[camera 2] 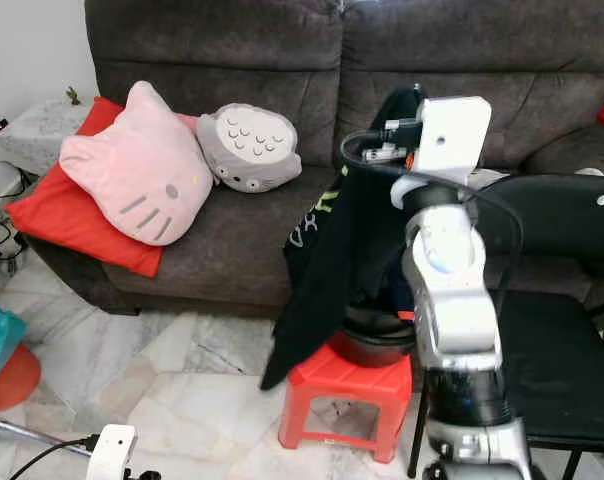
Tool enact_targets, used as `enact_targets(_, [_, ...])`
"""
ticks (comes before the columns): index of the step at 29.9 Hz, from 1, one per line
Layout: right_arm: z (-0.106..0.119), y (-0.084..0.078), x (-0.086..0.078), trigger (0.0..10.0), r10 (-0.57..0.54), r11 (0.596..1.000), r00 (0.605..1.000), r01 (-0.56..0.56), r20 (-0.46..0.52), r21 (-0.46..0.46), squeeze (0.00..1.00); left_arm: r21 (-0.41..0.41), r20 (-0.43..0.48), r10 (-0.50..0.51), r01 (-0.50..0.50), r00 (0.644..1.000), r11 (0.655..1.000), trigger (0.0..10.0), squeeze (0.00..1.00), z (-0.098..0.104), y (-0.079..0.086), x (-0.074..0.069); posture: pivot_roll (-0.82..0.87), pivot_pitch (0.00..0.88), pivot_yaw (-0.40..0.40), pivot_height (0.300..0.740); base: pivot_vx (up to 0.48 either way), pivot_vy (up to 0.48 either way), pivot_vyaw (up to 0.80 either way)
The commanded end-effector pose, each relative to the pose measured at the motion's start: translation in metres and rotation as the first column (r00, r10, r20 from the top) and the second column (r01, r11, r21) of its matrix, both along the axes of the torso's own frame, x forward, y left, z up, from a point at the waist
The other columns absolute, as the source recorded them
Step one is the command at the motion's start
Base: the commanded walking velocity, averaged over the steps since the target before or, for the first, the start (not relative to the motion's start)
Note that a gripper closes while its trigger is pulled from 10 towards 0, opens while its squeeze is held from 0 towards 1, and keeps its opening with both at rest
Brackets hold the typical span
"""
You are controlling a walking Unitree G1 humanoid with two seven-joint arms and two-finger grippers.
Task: Hang hanger
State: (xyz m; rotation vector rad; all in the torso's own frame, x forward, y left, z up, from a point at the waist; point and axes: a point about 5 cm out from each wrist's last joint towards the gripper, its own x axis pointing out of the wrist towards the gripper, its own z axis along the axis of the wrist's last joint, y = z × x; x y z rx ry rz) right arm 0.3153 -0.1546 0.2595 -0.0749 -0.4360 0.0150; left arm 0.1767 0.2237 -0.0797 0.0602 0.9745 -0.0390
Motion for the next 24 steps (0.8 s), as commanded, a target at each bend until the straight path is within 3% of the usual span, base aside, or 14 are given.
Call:
enact_targets(1, [-0.003,0.005,-0.007,10.0,-0.001,1.000,1.000,0.001,-0.006,0.013,0.00,0.016,-0.015,-0.025,0.026,1.000,1.000,10.0,0.00,-0.001,0.001,-0.002,-0.08,0.000,0.027,0.740,0.000,0.000,0.00])
enact_targets(4, [-0.033,0.012,-0.013,10.0,-0.006,1.000,0.995,0.009,-0.096,0.027,0.00,0.018,-0.015,-0.024,0.024,1.000,1.000,10.0,0.00,0.000,0.002,-0.002,-0.08,0.000,0.027,0.740,0.000,0.000,0.00])
enact_targets(9, [-0.055,0.016,-0.018,10.0,-0.016,1.000,0.986,0.019,-0.167,0.021,0.00,0.021,-0.015,-0.019,0.019,1.000,1.000,10.0,0.00,-0.001,0.003,-0.002,-0.07,0.000,0.027,0.740,0.000,0.000,0.00])
enact_targets(20, [-0.078,0.015,-0.022,10.0,-0.077,0.995,0.973,0.089,-0.218,0.048,0.00,0.028,-0.032,-0.035,0.036,0.999,0.999,10.0,0.00,-0.001,0.006,-0.006,-0.06,0.000,0.051,0.740,0.000,0.000,0.00])
enact_targets(24, [-0.103,0.013,-0.031,10.0,-0.097,0.992,0.957,0.115,-0.272,0.050,0.00,0.040,-0.032,-0.040,0.041,0.999,0.998,10.0,0.00,-0.001,0.009,-0.007,-0.06,0.000,0.058,0.740,0.000,0.000,0.00])
